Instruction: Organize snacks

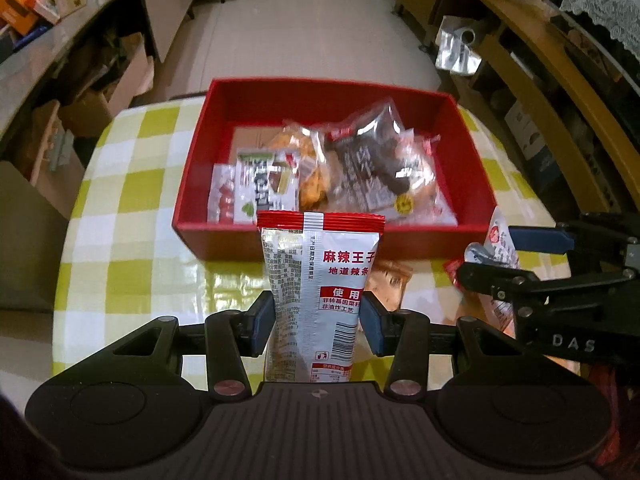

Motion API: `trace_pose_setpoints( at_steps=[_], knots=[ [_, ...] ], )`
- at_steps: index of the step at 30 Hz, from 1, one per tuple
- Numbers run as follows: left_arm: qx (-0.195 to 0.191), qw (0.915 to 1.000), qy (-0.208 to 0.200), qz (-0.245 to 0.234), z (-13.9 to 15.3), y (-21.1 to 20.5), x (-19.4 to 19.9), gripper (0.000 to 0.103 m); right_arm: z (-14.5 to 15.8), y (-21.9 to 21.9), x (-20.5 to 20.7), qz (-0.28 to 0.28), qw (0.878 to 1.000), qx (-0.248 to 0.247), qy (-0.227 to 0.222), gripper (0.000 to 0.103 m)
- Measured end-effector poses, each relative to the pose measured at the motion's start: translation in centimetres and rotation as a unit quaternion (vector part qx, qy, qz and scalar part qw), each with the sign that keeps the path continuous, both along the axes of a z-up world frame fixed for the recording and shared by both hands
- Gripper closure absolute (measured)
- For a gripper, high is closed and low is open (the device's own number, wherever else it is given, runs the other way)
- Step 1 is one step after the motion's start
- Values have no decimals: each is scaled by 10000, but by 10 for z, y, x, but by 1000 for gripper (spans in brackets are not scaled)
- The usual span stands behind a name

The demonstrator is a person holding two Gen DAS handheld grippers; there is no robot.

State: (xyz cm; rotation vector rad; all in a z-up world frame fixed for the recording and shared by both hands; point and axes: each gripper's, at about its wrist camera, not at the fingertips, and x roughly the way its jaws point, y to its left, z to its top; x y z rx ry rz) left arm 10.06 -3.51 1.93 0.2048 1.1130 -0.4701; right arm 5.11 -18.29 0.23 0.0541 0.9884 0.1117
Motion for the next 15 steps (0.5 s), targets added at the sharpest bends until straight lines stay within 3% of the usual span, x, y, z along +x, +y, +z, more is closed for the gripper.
trace_pose_setpoints(
  at_steps=[7, 15],
  knots=[
    [-92, 9996, -275, 71, 17, -13, 16, 49, 10, -2, 19, -87, 9998, -75, -189, 41],
    [-34, 9990, -406, 162, 18, -35, 46, 49, 13, -20, 54, -340, 9988, -76, -335, 41]
  ],
)
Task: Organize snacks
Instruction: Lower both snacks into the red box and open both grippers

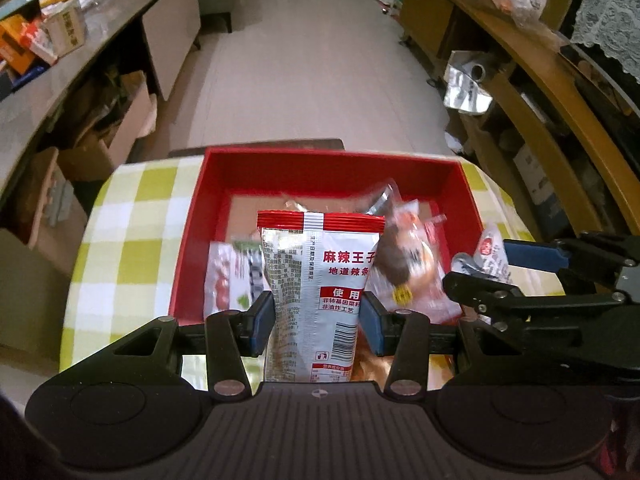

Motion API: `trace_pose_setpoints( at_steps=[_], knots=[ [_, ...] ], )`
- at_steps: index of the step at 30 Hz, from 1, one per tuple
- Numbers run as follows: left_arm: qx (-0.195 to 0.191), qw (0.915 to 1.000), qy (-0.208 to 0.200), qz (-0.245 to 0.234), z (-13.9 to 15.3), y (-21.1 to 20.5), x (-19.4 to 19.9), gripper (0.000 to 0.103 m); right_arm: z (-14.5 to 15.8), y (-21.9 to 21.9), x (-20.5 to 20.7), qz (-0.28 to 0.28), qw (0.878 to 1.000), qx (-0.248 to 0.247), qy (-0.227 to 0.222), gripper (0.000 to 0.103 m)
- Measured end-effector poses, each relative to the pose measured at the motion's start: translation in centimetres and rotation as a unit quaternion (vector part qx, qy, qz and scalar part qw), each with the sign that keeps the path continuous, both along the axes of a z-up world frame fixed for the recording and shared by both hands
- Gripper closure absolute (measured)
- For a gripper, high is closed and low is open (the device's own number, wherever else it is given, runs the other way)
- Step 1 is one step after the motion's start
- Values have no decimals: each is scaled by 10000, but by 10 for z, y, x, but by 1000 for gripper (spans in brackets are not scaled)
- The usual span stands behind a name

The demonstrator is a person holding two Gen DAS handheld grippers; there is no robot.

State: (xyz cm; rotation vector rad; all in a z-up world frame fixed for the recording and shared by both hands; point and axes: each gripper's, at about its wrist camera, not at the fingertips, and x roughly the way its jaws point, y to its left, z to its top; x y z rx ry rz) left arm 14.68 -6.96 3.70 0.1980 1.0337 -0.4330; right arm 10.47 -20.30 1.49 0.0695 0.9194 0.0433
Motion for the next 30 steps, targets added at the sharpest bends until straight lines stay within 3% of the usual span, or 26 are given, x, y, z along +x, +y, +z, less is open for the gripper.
trace_pose_setpoints(
  at_steps=[6, 14, 23, 26, 30],
  knots=[
    [-31, 9999, -83, 128, -2, -15, 29, 49, -9, -12, 28, -132, 9999, 63, -49, 41],
    [189, 9995, 44, 264, -28, -26, 55, 48, -32, -23, 55, -345, 9993, 167, -28, 40],
    [195, 9992, -95, 342, -24, -28, 61, 47, -40, -27, 64, -439, 9986, 286, -57, 40],
    [233, 9991, -72, 334, -25, -27, 59, 45, -36, -28, 63, -477, 9984, 255, -137, 29],
    [284, 9991, -145, 286, -21, -26, 54, 41, -32, -27, 62, -484, 9985, 200, -170, 28]
  ],
)
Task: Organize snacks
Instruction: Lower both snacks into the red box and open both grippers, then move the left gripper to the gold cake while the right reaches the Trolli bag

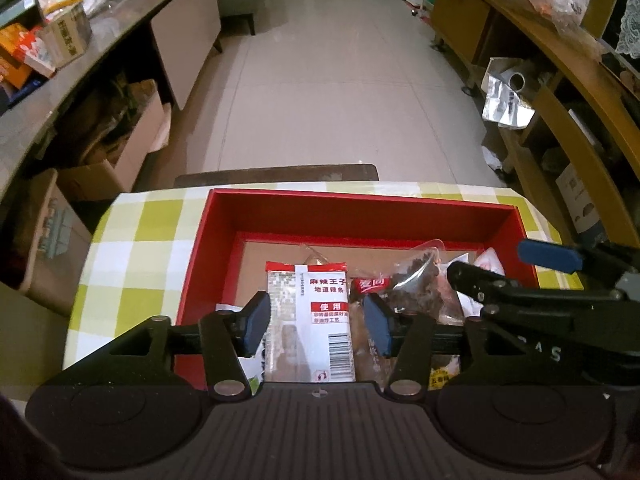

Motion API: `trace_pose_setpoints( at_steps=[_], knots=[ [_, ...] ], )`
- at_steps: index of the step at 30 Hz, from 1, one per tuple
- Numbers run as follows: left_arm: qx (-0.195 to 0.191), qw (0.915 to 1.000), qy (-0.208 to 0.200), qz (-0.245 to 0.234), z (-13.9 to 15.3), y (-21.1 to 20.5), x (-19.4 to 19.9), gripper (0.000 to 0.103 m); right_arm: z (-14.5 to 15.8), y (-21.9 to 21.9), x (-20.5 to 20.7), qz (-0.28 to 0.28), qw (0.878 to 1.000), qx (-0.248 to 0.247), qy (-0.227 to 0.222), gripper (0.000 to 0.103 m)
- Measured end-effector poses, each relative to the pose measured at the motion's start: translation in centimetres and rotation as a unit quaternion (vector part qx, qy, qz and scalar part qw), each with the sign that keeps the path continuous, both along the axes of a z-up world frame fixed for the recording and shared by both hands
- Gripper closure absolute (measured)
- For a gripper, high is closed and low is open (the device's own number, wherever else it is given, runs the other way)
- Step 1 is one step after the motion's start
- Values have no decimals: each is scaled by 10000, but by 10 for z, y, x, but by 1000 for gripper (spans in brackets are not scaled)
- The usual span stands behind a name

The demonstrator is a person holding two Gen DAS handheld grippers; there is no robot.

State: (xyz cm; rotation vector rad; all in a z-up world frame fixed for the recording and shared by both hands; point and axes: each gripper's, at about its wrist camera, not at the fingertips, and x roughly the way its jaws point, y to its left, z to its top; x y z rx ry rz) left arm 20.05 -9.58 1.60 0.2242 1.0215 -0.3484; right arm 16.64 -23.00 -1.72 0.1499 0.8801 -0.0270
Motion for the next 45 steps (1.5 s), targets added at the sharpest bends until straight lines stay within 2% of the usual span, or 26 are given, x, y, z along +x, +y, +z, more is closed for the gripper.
trace_pose_setpoints(
  at_steps=[2, 7, 11, 15, 18, 24, 30, 33, 36, 38, 41, 45],
  knots=[
    [-29, 10000, 6, -54, 2, 0, -4, 38, 3, 0, -1, 2, 10000, -27, 2, 28],
    [26, 9996, 24, -293, 3, -4, -25, 37, 14, -5, -16, -72, 10000, -41, -12, 28],
    [-22, 9988, 72, -484, 5, -3, -48, 32, 24, -11, -36, -152, 9999, -9, -25, 28],
    [1, 9973, 230, -702, -2, -6, -73, 31, 25, -9, -62, -142, 9998, -119, 97, 27],
    [158, 9957, 344, -850, -17, -10, -86, 30, 19, -9, -81, -115, 9995, -113, 266, 27],
    [438, 9906, 867, -965, -64, -24, -87, 30, 3, -16, -101, -88, 9983, -50, 566, 27],
    [550, 9886, 1041, -939, -96, -35, -78, 30, -5, -20, -101, -29, 9975, -14, 703, 27],
    [534, 9889, 1087, -856, -104, -34, -74, 27, -12, -18, -101, 75, 9966, -32, 824, 27],
    [446, 9886, 1166, -842, -103, -29, -74, 39, -18, -20, -101, 110, 9955, -20, 942, 27],
    [489, 9883, 1136, -894, -100, -28, -80, 52, -22, -21, -101, 121, 9945, -25, 1042, 27],
    [538, 9879, 1113, -938, -99, -26, -89, 57, -28, -19, -103, 175, 9929, -32, 1180, 27],
    [573, 9860, 1232, -966, -97, -16, -103, 57, -34, -18, -107, 286, 9906, -24, 1339, 27]
  ],
)
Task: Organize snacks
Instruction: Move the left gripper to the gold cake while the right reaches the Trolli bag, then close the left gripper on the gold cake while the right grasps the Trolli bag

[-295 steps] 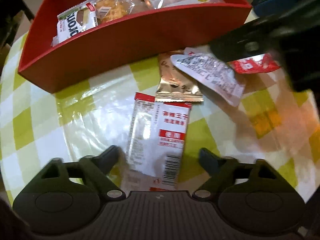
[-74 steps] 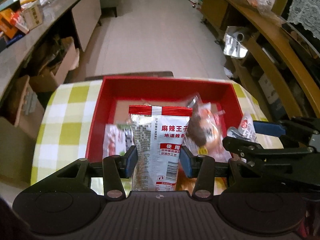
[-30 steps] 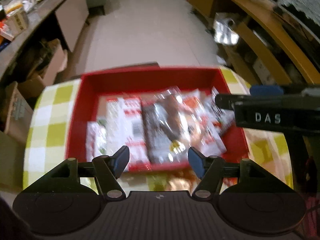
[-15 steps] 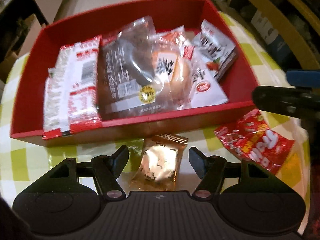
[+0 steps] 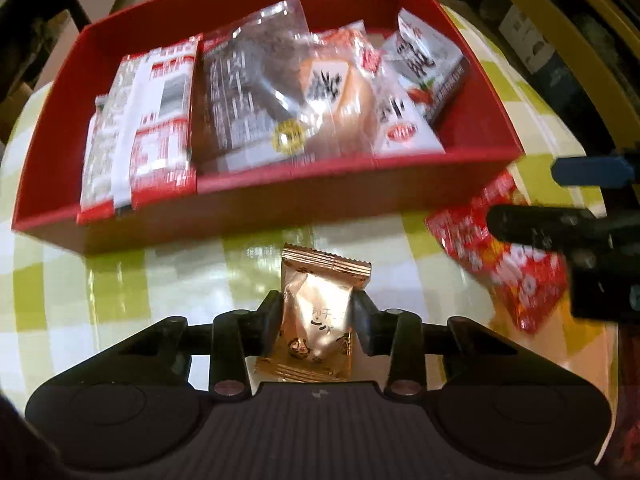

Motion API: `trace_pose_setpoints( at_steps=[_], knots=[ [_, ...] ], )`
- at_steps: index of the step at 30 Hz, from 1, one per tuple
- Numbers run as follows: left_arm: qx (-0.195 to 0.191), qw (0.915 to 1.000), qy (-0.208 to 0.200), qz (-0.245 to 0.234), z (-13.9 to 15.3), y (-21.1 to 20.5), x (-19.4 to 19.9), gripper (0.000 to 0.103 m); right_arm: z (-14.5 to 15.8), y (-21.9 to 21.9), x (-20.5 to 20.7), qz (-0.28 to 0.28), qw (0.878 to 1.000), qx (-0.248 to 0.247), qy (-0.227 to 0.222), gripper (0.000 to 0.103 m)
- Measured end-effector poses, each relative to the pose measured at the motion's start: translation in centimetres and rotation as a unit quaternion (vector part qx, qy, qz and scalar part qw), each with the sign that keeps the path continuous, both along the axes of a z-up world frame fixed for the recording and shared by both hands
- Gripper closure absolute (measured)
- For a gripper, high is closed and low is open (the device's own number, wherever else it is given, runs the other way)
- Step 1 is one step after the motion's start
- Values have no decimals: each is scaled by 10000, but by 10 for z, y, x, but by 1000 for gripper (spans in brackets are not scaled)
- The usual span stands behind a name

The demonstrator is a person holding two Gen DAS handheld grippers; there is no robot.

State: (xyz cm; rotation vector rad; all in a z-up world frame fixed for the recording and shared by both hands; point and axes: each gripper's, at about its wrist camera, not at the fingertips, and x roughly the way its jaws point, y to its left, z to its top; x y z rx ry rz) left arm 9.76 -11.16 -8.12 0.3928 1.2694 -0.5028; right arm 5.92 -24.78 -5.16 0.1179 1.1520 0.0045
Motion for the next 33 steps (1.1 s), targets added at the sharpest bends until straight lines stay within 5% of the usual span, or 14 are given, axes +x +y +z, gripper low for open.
trace_pose_setpoints(
  at_steps=[7, 12, 15, 20, 24, 33],
  knots=[
    [74, 9998, 158, -110, 4, 21, -31, 56, -21, 1, 1, 99, 9995, 74, 274, 26],
    [28, 9997, 217, -83, 4, 24, -29, 54, -31, 7, 12, 224, 9987, 117, 434, 15],
    [15, 9998, 199, -80, 4, 23, -25, 38, -45, 17, 20, 414, 9974, -107, 576, 10],
    [129, 9996, 199, -139, -5, 15, -23, 42, -48, 18, 26, 357, 9976, -66, 585, 1],
    [168, 9996, 154, -188, -5, 16, -28, 42, -48, 14, 20, 436, 9978, -34, 491, 3],
    [200, 9993, 265, -191, -10, 22, -27, 34, -44, 20, -2, 516, 9957, -597, 489, 25]
  ],
)
